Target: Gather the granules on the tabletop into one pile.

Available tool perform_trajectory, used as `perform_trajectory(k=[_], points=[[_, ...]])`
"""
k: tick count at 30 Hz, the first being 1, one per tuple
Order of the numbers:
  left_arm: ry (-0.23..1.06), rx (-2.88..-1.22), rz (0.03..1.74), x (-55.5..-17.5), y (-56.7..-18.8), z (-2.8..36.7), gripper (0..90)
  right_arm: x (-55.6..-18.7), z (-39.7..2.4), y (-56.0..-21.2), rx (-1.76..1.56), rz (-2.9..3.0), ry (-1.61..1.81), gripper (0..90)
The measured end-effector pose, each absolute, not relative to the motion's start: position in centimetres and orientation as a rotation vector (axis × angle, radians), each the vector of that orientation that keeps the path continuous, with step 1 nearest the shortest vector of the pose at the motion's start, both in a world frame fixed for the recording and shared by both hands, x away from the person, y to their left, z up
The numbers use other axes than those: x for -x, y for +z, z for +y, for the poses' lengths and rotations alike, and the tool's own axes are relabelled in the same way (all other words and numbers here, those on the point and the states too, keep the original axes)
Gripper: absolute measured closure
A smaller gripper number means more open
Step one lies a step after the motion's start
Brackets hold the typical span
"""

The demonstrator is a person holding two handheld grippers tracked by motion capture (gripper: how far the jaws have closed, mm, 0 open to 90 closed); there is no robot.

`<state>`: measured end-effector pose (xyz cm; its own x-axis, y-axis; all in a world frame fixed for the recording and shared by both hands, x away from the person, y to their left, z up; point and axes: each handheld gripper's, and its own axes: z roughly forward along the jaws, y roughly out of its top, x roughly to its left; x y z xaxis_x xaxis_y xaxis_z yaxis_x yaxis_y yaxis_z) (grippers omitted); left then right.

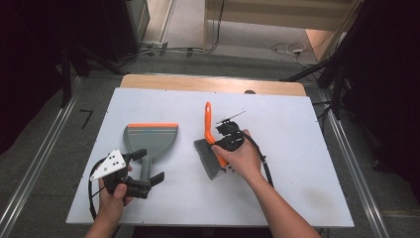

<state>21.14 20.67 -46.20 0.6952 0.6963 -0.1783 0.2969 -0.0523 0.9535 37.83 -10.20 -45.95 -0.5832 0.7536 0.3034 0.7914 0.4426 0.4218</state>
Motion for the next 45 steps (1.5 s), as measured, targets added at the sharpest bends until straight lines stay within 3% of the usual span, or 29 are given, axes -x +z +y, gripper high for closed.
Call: perform_trajectory(k=[45], points=[[0.387,-1.654,0.817,-21.2,-46.4,20.4,0.0,-38.6,-18.1,-45.9,1.588,-2.515,-0.847,67.4]])
